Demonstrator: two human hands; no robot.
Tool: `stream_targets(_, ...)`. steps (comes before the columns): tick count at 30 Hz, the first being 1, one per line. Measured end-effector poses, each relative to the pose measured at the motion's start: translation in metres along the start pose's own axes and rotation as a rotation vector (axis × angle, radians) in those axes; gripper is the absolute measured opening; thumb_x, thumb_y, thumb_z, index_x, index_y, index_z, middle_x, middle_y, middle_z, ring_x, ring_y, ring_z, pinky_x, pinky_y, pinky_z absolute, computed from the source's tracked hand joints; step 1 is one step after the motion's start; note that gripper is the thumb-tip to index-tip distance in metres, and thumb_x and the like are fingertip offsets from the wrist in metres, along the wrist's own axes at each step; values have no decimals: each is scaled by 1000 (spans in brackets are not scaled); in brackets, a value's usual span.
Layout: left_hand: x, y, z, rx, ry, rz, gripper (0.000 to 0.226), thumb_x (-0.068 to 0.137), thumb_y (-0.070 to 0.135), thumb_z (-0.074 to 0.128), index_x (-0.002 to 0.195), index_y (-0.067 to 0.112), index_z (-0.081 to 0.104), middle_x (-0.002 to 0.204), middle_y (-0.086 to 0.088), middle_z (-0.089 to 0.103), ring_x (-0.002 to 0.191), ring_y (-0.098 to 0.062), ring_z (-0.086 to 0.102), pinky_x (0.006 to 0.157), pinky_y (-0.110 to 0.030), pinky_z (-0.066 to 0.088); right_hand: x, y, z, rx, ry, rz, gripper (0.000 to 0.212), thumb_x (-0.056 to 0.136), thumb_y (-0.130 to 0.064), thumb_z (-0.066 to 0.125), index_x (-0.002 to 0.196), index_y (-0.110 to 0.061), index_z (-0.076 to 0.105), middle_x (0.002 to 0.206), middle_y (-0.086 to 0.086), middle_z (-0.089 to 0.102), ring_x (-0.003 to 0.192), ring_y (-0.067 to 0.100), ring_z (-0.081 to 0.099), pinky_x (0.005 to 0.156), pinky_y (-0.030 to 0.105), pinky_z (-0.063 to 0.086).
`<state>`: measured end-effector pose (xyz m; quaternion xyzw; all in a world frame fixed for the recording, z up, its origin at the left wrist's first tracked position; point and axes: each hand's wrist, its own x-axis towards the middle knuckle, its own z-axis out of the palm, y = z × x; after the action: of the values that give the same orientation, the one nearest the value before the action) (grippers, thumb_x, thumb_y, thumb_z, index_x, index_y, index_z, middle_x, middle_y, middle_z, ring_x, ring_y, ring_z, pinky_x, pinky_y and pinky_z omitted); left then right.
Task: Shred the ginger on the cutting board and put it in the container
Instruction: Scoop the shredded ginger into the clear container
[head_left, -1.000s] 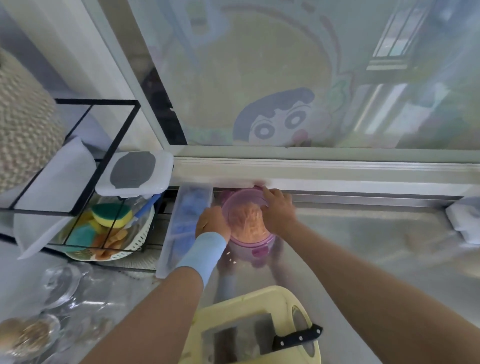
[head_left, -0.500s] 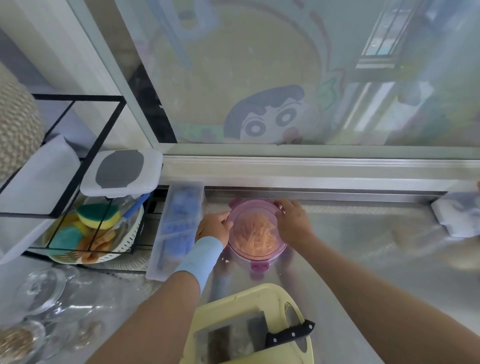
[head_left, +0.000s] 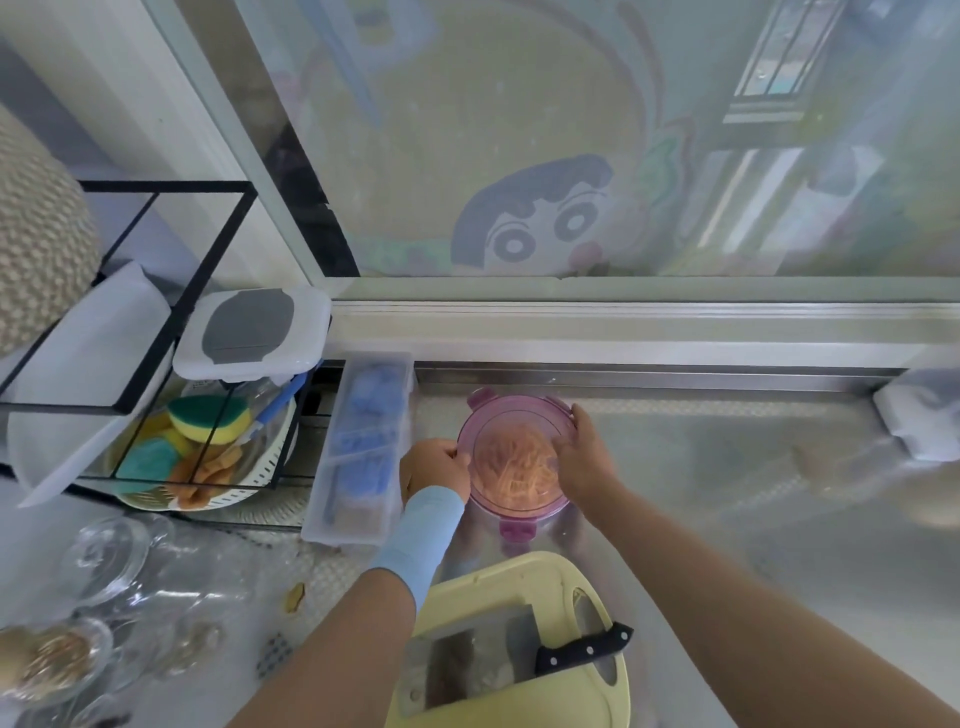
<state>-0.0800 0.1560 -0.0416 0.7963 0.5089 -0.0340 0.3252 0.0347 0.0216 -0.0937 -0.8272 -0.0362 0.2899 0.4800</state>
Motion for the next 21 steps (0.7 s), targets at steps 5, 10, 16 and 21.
stream_targets(5, 0, -1, -6, -37, -36, -2, 15, 91, 23, 63, 82, 20, 75, 71, 4, 64, 56, -11, 51, 44, -16, 34, 2, 5, -4, 209, -46, 70, 68, 103, -7, 51, 160, -22, 18, 150, 5, 43, 125, 28, 54, 100, 39, 49)
stream_targets(10, 1, -4, -9, 112, -46, -15, 30, 91, 37, 60, 76, 12, 69, 71, -8, 66, 62, -19, 61, 47, -22, 35, 3, -7, -10, -183, -29, -34, 70, 99, -14, 59, 159, -20, 23, 159, 10, 29, 140, 30, 38, 115, 41, 36)
stream_targets(16, 4, -11, -7, 48, -86, -33, 35, 88, 40, 65, 64, 14, 69, 58, 0, 61, 51, -14, 54, 41, -19, 32, 16, -27, -19, -441, -176, -135, 68, 94, -11, 66, 156, -18, 37, 156, 5, 41, 138, 27, 44, 113, 33, 33)
stream_targets(21, 0, -9, -8, 152, -48, 54, 29, 90, 42, 62, 91, 15, 72, 81, 0, 68, 70, -17, 62, 56, -25, 45, 19, -41, -26, -484, -171, -124, 68, 87, -8, 73, 150, -13, 46, 143, 9, 57, 125, 27, 56, 104, 31, 42)
